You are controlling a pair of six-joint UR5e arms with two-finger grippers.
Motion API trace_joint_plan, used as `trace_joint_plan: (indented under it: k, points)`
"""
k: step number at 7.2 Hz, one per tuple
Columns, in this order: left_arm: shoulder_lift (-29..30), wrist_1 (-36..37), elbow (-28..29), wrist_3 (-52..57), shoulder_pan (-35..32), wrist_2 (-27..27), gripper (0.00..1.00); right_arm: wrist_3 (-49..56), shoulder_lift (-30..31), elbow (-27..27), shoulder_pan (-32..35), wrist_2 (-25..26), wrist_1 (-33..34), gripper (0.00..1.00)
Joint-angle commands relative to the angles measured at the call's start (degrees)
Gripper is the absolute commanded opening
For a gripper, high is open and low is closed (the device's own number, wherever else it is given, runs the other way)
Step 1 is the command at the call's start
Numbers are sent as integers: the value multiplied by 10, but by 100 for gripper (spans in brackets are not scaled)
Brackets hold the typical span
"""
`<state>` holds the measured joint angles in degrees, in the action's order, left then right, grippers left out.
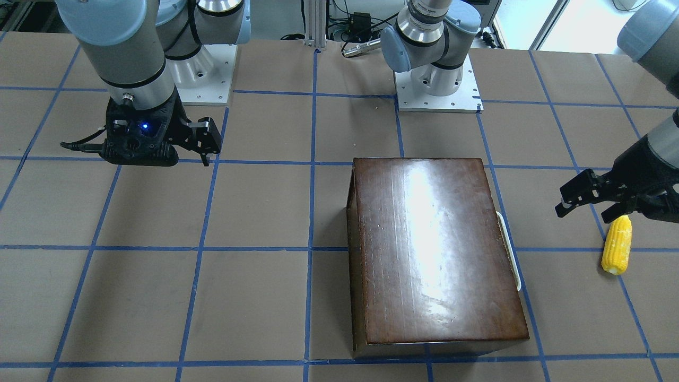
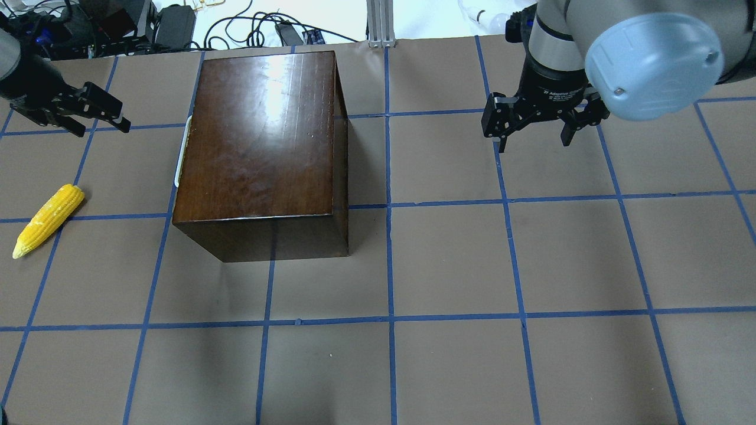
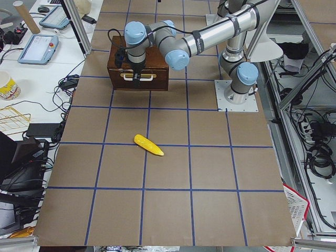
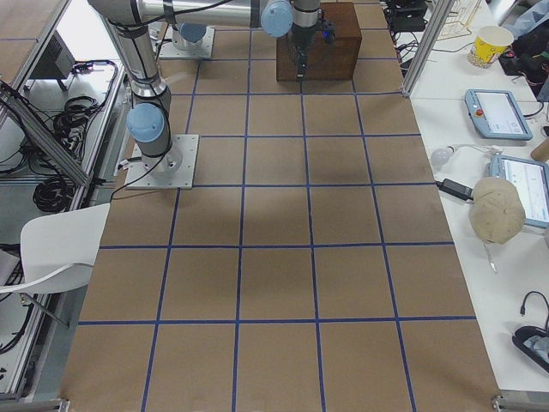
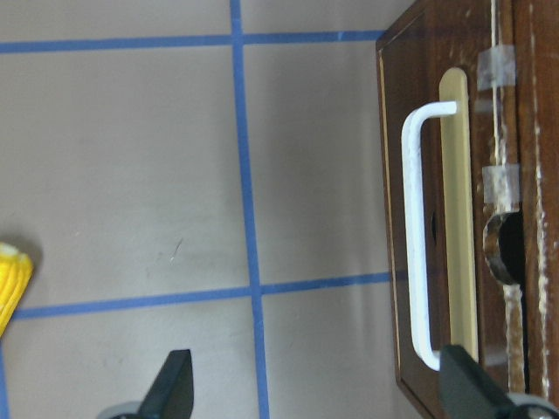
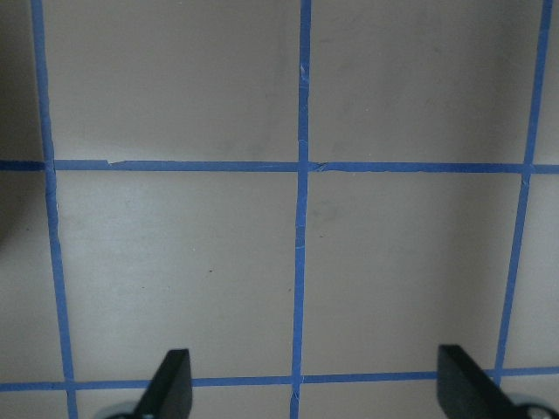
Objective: Open drawer and put corn inside
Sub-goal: 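Move the left gripper down beside the cabinet to the white drawer handle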
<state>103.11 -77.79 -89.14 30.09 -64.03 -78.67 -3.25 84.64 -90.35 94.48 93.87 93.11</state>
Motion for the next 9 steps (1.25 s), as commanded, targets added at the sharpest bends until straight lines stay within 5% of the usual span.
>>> trace_joint_plan:
  k: [1, 9]
  points:
    - [40, 12, -1, 11, 0, 33, 100, 0, 0, 0, 0, 0, 0, 100]
    - [93, 16, -12, 57, -1, 121, 100, 0, 0, 0, 0, 0, 1, 100]
